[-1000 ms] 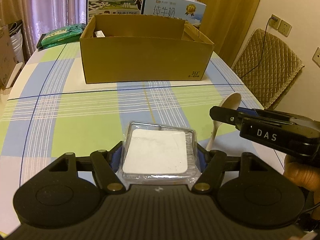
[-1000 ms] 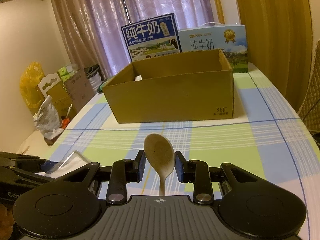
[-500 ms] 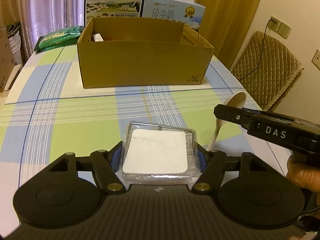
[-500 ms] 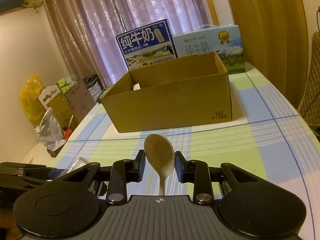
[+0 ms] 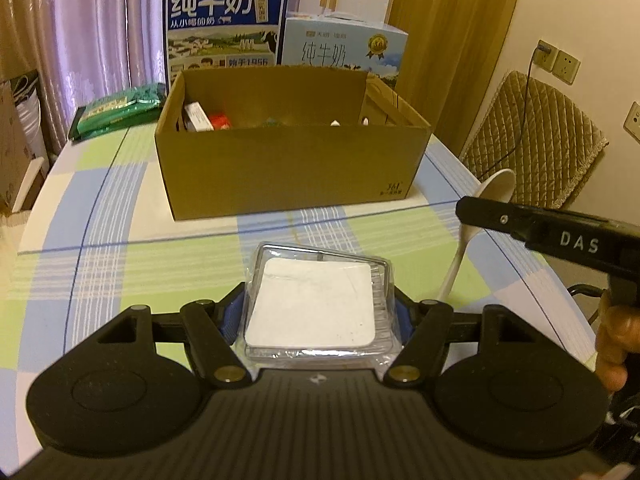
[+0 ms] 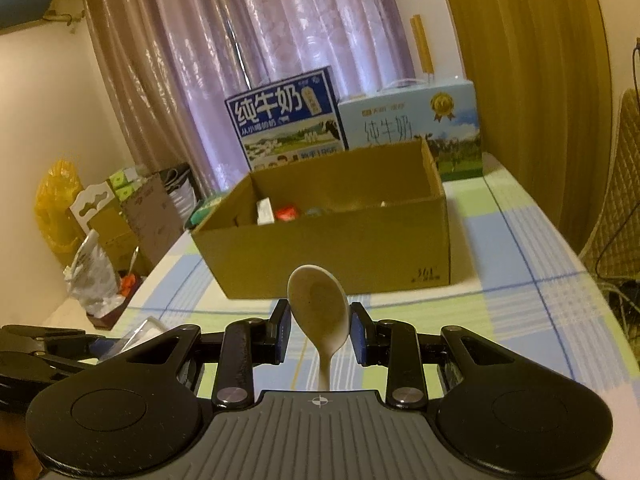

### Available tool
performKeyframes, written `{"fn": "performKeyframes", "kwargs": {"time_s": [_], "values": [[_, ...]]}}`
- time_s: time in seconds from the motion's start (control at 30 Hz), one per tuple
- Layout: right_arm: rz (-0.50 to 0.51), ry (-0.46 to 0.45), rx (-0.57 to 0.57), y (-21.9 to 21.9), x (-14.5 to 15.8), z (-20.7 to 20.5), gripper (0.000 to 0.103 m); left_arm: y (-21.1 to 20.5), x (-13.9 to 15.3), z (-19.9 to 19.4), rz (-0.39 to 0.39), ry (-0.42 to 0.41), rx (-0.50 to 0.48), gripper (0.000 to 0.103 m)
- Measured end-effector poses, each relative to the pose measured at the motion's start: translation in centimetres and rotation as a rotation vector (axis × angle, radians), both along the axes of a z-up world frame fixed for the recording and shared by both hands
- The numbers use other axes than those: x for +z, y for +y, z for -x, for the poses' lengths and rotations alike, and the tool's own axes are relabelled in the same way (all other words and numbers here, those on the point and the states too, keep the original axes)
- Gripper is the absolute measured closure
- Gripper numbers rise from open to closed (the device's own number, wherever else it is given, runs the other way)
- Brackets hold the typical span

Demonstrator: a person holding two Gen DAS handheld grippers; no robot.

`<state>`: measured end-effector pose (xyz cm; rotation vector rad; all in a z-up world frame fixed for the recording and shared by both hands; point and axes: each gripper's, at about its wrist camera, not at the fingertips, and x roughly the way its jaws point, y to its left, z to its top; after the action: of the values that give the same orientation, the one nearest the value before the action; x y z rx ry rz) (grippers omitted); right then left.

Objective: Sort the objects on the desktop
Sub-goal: 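Carry the plastic box and spoon over the cardboard box with both tools, then lower the plastic box into the cardboard box and open the left tool while the right tool releases the spoon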

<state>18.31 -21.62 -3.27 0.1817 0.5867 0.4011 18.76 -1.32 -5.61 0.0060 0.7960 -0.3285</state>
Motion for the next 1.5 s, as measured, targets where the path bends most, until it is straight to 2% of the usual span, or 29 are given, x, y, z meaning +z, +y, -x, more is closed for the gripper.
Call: {"fn": "performKeyframes", "kwargs": {"time_s": [0.53,1.2,1.5], "values": [[0.027,-0.053,0.007,-0.7,3.6,-3.9,0.075,-0.5,2.6,-3.6,-0.038,-0.054,-0.027,0.038],[0.028,-0.105,0.017,-0.4,8.3,-12.2,0.075,0.3,6.5,-12.2,-0.051,-0.103,-0.023,0.038],[0.043,-0.140,0.027,0.7,10.2,-16.0,0.075,0.5,7.2,-15.8,-0.063,-0.111,-0.021,0.038]]}}
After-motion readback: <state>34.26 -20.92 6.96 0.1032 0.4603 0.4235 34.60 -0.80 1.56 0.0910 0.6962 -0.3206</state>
